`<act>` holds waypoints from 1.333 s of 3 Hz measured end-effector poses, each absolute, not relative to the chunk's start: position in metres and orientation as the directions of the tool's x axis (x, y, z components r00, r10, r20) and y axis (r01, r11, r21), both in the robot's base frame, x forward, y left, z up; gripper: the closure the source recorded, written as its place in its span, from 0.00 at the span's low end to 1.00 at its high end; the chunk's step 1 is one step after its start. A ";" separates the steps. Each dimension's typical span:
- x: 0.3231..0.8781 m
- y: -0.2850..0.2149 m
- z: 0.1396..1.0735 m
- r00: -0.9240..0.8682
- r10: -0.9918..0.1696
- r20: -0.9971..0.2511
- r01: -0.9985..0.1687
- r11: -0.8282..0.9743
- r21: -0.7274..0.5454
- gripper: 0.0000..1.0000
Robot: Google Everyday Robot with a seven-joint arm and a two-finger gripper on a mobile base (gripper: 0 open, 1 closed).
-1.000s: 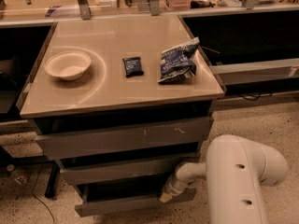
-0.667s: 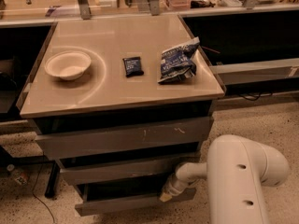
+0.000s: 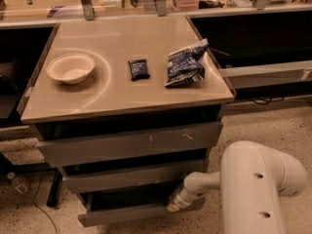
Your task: Open bottom drawer
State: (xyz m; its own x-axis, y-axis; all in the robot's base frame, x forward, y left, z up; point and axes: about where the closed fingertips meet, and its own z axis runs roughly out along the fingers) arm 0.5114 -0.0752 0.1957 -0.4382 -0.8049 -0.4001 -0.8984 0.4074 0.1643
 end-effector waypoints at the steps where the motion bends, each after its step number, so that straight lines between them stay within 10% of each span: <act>1: 0.502 -0.076 0.198 -0.453 -0.795 -0.405 -0.891 0.419 0.175 1.00; 4: 0.474 -0.077 0.208 -0.488 -0.767 -0.416 -0.873 0.435 0.220 1.00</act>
Offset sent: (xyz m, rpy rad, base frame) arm -0.1014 -0.0109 0.0507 0.1240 0.0866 -0.1464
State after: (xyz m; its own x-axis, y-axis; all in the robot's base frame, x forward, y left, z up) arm 0.4736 -0.0769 0.2084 -0.4877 -0.7674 -0.4161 -0.8729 0.4354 0.2202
